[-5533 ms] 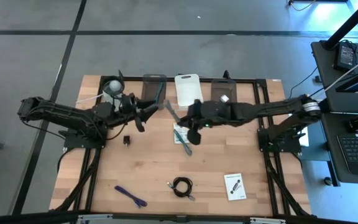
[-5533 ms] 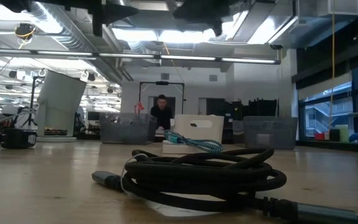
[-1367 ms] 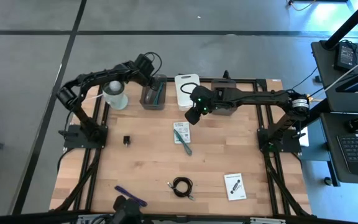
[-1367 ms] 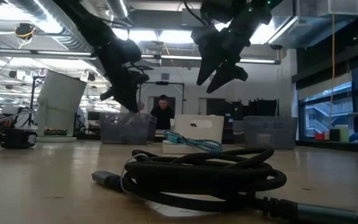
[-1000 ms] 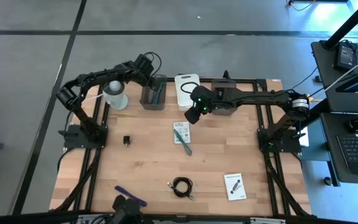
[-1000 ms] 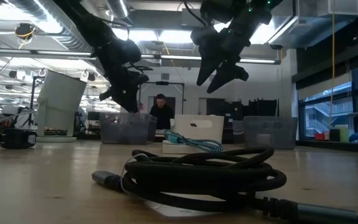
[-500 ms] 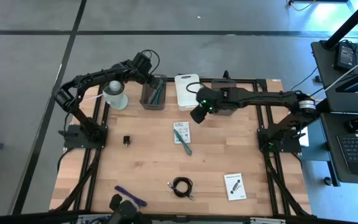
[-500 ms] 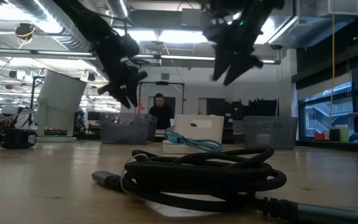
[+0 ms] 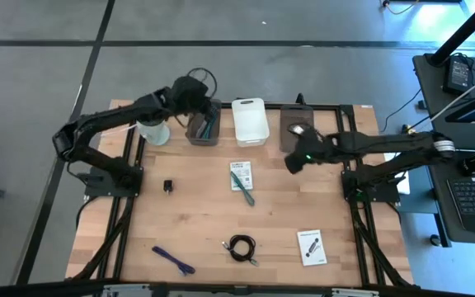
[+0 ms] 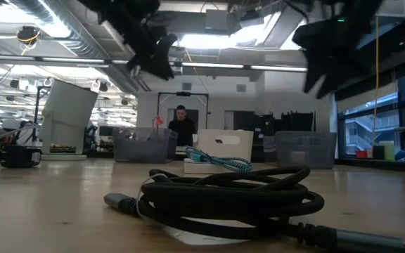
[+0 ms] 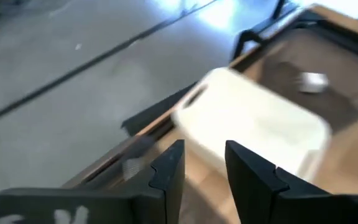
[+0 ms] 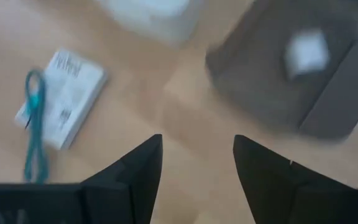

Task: Pick and place items into bin
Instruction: Put the blue charger cable into the left black bin

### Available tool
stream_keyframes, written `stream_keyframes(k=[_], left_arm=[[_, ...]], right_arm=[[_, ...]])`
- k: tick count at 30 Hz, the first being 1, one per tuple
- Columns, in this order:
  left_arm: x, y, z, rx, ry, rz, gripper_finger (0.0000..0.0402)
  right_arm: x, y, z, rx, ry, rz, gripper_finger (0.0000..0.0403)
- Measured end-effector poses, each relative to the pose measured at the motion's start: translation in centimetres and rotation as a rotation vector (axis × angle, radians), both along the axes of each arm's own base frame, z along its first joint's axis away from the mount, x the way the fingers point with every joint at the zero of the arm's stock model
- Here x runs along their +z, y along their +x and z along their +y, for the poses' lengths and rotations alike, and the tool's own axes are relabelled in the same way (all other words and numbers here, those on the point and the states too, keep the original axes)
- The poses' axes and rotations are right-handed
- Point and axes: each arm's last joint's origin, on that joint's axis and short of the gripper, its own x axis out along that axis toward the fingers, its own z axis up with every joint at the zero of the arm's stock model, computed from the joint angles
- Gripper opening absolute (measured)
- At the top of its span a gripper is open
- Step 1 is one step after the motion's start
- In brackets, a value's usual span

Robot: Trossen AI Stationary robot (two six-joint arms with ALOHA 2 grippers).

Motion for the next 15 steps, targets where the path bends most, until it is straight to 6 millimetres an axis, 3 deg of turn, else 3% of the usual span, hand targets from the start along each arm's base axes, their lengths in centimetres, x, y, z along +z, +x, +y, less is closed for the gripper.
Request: stream_keyframes(k=[8, 15], left_arm=[[0.6, 4.2, -7.7, -0.125, 0.126, -0.067, 0.008], [-0.7, 6.2, -12.5, -0.138, 0.086, -0.1, 0.0052]], right_arm=[[-0.7, -3.9, 2.3, 0.054, 0.144, -0.098, 0.02], [-0.5, -4.6, 3.1, 0.137, 0.151, -0.096, 0.02]])
